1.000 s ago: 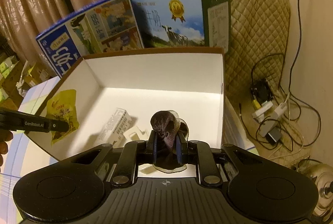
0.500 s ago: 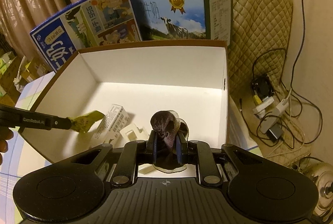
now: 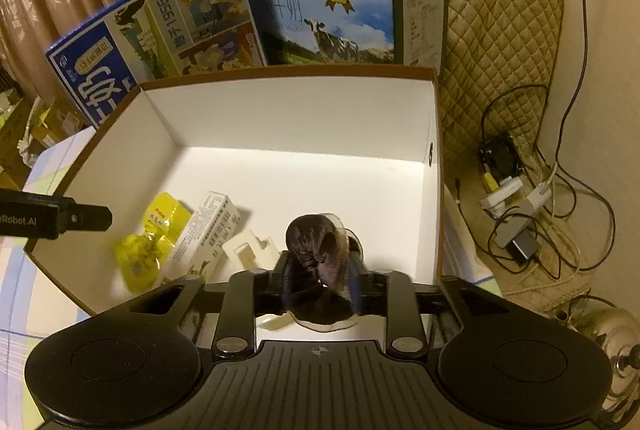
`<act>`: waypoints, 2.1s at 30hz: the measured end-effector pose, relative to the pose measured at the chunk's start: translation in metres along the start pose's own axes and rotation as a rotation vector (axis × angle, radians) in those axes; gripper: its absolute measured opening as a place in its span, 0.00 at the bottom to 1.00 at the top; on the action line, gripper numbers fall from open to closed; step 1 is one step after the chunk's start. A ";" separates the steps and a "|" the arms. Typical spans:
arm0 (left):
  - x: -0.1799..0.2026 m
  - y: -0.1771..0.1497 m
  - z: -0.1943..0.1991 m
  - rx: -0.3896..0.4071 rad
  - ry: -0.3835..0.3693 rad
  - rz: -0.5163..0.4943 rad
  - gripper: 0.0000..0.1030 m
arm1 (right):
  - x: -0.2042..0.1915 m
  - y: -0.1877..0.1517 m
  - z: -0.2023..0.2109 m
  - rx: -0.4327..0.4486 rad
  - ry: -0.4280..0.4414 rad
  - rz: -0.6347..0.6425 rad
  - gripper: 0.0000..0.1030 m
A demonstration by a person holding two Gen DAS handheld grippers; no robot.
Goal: Organize objects
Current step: 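Carry the pouch and scrunchie into the brown box and release them, then withdraw both open tools from the box back over the table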
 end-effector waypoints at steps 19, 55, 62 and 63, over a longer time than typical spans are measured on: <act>-0.004 -0.015 0.043 0.086 0.024 0.000 0.86 | -0.001 -0.008 0.042 0.088 0.054 -0.003 0.59; -0.034 -0.149 0.132 0.096 0.052 0.134 0.89 | -0.002 -0.119 0.134 0.062 0.082 -0.066 0.62; -0.033 -0.175 0.130 0.044 0.058 0.136 0.89 | -0.003 -0.145 0.127 -0.002 0.080 -0.070 0.62; -0.032 -0.179 0.130 0.038 0.056 0.137 0.89 | -0.003 -0.148 0.127 -0.008 0.079 -0.069 0.62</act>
Point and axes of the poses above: each gripper's, at about its wrist camera, not at the fingertips, and z roughly against the way its jaws point, x to its right, y to its top, the point moved 1 cm from there along -z, roughly the way its jaws point, and after that the axes turned 3 degrees about -y, right-handed, at the moved point
